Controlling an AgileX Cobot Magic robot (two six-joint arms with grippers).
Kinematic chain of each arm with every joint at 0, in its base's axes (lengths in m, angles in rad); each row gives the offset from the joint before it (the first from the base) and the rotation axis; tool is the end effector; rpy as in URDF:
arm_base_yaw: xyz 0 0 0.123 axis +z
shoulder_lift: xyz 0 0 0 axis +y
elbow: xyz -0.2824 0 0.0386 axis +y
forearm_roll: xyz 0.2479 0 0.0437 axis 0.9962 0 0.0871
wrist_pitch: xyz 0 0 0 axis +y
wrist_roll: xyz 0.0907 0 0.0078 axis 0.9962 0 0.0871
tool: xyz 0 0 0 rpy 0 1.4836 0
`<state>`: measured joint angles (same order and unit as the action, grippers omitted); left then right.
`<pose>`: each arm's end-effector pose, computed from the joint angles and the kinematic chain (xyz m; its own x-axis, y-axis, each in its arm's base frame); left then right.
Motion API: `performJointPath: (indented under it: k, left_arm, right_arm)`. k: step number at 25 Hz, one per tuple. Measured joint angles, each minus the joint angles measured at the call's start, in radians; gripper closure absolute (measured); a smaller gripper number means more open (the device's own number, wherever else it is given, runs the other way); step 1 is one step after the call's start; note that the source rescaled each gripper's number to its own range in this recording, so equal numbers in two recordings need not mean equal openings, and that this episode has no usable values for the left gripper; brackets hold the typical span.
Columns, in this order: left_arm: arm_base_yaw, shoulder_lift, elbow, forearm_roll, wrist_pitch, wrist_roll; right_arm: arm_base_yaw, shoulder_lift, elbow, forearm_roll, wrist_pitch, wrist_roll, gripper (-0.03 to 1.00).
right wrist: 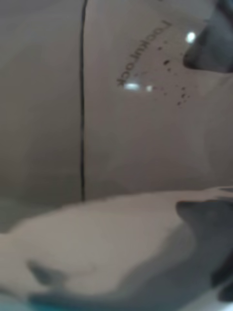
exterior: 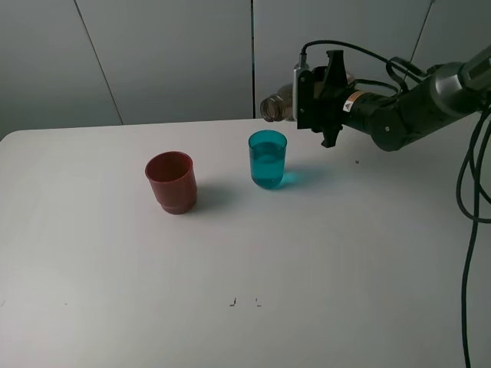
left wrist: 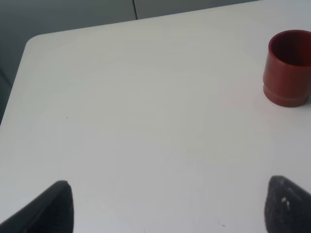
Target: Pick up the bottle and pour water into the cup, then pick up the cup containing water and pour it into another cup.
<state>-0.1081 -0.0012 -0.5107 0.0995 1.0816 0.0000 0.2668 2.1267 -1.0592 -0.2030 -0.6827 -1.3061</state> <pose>-0.0065 0.0087 0.2788 -0.4576 0.0966 -0.8839 0.0517 0.9953 0.0820 0.4076 0.1234 0.1190 0.3453 -0.9281 -0.1394 -0.3307 0.0187 -0.9436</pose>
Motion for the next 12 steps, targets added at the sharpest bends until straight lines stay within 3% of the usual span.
performJointPath:
  k: [12]
  left_arm:
    - [0.000, 0.000, 0.000, 0.000, 0.000, 0.000]
  right_arm:
    - [-0.002, -0.084, 0.023, -0.015, 0.000, 0.576, 0.97]
